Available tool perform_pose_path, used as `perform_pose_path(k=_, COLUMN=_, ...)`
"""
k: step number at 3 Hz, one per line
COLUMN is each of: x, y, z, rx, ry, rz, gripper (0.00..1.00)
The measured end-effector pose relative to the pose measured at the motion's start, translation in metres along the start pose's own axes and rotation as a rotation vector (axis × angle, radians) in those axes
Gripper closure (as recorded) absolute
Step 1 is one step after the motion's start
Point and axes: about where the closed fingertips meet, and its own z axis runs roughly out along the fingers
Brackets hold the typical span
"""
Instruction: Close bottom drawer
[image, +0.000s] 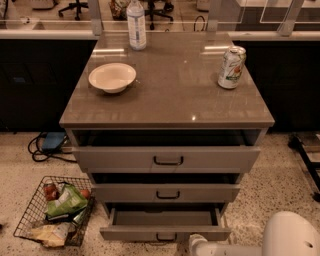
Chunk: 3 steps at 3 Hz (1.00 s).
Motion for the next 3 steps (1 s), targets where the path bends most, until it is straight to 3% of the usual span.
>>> perform_pose_path(k=1, x=-0.0030, y=0.0094, z=-0.0056, rx=0.000, ry=0.000, rz=0.000, gripper=0.00)
perform_pose_path(k=2, x=-0.0030, y=0.0095, z=-0.0057, rx=0.000, ry=0.000, rz=0.000, gripper=0.00)
perform_pose_path(k=3, x=-0.0031, y=0.0097, z=-0.0058, rx=0.000, ry=0.000, rz=0.000, gripper=0.07)
